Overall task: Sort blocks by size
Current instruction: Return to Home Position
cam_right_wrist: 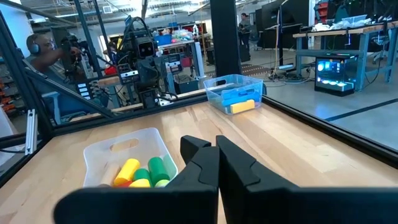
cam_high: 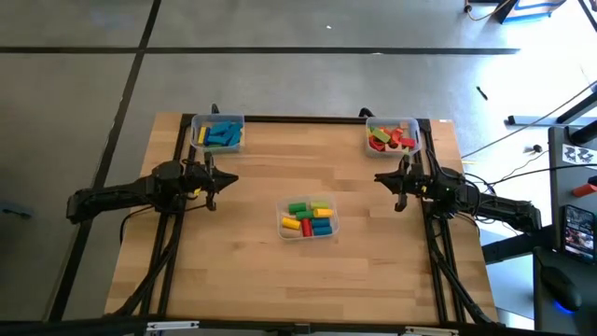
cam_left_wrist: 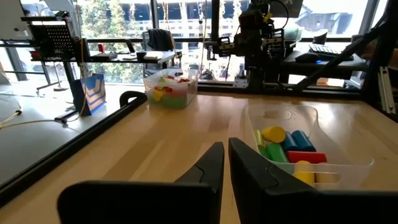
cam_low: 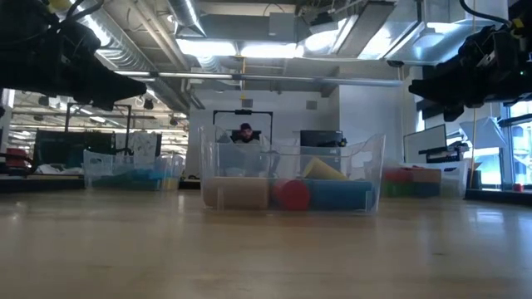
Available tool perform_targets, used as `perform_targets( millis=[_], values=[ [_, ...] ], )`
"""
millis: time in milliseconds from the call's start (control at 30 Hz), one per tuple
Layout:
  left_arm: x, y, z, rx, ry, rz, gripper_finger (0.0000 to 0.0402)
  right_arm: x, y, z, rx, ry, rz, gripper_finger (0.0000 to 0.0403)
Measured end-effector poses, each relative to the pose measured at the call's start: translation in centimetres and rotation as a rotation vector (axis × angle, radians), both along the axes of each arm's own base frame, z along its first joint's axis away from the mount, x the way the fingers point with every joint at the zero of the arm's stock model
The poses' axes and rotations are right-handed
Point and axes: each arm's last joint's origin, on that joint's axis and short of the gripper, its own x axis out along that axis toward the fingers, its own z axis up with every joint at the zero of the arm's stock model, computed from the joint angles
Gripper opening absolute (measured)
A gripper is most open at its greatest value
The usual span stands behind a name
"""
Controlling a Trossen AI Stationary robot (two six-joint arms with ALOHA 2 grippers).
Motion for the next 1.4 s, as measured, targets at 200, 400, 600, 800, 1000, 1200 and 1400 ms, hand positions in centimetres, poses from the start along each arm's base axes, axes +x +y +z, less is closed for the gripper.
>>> perform_targets(
  millis=[200, 400, 600, 800, 1000, 1200, 1400],
  values=[
    [0.0, 0.0, 0.0, 0.0, 0.0, 0.0, 0.0019, 0.0, 0.0, 0.0, 0.0, 0.003, 0.0, 0.0003],
    [0.0, 0.0, 0.0, 0.0, 0.0, 0.0, 0.0019, 0.0, 0.0, -0.1, 0.001, 0.005, 0.0, 0.0003],
    [0.0, 0.0, 0.0, 0.0, 0.0, 0.0, 0.0019, 0.1, 0.3, -0.1, 0.001, 0.006, 0.024, 0.0003],
    [0.0, 0.0, 0.0, 0.0, 0.0, 0.0, 0.0019, 0.2, 1.0, -0.1, 0.001, 0.005, 0.097, 0.0003],
    [0.0, 0.0, 0.0, 0.0, 0.0, 0.0, 0.0019, 0.2, 1.0, -0.1, 0.001, 0.005, 0.097, 0.0003],
    [0.0, 0.0, 0.0, 0.0, 0.0, 0.0, 0.0019, 0.2, 1.0, -0.1, 0.001, 0.005, 0.097, 0.0003],
    [0.0, 0.0, 0.0, 0.0, 0.0, 0.0, 0.0019, 0.2, 1.0, -0.1, 0.001, 0.005, 0.097, 0.0003]
  ],
)
